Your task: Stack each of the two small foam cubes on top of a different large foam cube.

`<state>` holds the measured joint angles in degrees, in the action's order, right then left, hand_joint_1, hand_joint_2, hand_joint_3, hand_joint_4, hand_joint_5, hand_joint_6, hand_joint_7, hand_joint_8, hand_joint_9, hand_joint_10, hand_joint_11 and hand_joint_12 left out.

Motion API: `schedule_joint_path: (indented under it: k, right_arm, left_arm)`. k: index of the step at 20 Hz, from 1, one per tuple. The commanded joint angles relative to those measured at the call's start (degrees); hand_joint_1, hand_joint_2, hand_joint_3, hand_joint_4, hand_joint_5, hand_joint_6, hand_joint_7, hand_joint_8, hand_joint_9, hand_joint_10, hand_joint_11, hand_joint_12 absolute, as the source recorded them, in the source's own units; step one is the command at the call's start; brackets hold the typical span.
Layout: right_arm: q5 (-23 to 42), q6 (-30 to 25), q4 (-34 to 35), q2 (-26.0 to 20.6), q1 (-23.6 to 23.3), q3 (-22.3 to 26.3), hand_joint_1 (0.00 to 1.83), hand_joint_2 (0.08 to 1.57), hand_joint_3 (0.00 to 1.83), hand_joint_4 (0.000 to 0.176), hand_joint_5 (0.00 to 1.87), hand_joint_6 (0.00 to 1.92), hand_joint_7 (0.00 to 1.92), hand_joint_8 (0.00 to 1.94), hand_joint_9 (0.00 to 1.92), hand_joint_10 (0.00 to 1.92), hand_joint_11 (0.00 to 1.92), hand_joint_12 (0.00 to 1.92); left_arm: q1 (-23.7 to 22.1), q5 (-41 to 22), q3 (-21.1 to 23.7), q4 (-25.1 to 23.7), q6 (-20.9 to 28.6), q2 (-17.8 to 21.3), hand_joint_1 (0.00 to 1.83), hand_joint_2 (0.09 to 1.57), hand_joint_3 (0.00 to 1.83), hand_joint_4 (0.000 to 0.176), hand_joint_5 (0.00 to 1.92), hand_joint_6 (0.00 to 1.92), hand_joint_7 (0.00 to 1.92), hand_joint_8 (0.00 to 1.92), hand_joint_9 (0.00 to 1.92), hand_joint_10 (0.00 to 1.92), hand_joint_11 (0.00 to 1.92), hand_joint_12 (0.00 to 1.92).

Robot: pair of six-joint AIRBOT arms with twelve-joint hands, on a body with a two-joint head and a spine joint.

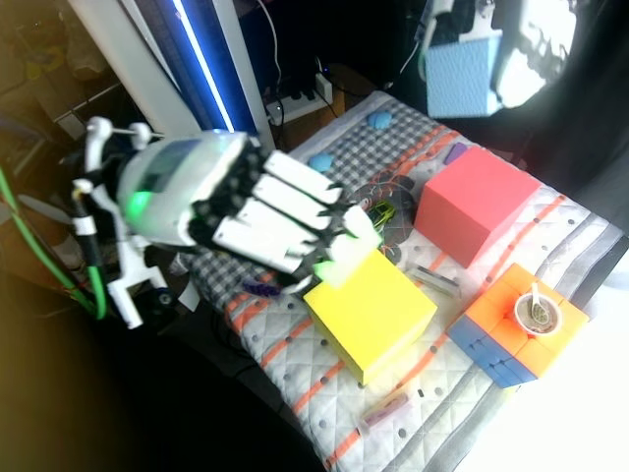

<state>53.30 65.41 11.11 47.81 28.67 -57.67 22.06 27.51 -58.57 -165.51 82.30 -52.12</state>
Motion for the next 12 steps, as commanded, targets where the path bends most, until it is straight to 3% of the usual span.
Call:
schedule_joint_path:
  k: [1, 2, 3, 7, 9, 12]
  right_arm:
    - [5.1, 0.3, 0.1, -0.2, -1.3, -0.7, 1.21, 1.21, 0.00, 0.000, 0.95, 1.14, 0.64, 1.39, 0.36, 1.51, 0.21, 1.92]
    - [3.9, 0.3, 0.1, 0.3, -2.1, -1.3, 1.20, 1.22, 0.00, 0.000, 0.93, 1.16, 0.62, 1.43, 0.36, 1.57, 0.27, 1.92]
    - [2.1, 0.3, 0.1, 0.9, -3.1, -2.2, 1.20, 1.23, 0.00, 0.000, 0.91, 1.23, 0.62, 1.42, 0.34, 1.51, 0.20, 1.92]
    - [-4.2, 0.4, 0.1, 2.8, -7.1, -5.3, 1.22, 1.19, 0.00, 0.000, 0.94, 1.20, 0.72, 1.27, 0.54, 1.22, 0.33, 1.74]
    - [-7.3, 0.9, 0.2, 4.0, -9.2, -6.7, 1.21, 1.21, 0.00, 0.000, 0.90, 1.26, 0.67, 1.28, 0.44, 1.10, 0.14, 1.75]
    - [-10.8, 4.1, 1.8, 4.1, -10.8, -8.0, 1.21, 1.20, 0.00, 0.000, 0.93, 1.23, 0.72, 1.22, 0.50, 0.98, 0.17, 1.71]
  left_arm:
    - [-1.0, 5.5, -0.5, 0.1, 0.4, -0.5, 1.36, 1.13, 0.00, 0.000, 0.88, 1.10, 0.95, 1.08, 0.92, 1.25, 0.81, 1.61]
    - [-1.0, 4.8, -1.1, 0.6, 0.4, -0.9, 1.37, 1.12, 0.00, 0.000, 0.88, 1.08, 0.95, 1.08, 0.92, 1.25, 0.84, 1.61]
    - [-1.0, 4.0, -1.7, 1.0, 0.4, -1.3, 1.37, 1.12, 0.00, 0.000, 0.88, 1.06, 0.95, 1.09, 0.94, 1.26, 0.86, 1.62]
    - [-1.2, 0.5, -4.5, 2.6, 0.4, -3.6, 1.37, 1.13, 0.00, 0.000, 0.86, 1.10, 0.94, 1.09, 0.92, 1.27, 0.81, 1.56]
    - [-0.8, -1.0, -5.4, 3.3, 0.4, -4.2, 1.36, 1.14, 0.00, 0.000, 0.85, 1.10, 0.91, 1.15, 0.88, 1.34, 0.71, 1.63]
    - [-0.6, -2.3, -6.9, 4.5, 0.3, -5.1, 1.35, 1.16, 0.01, 0.000, 0.83, 1.14, 0.87, 1.20, 0.84, 1.38, 0.64, 1.66]
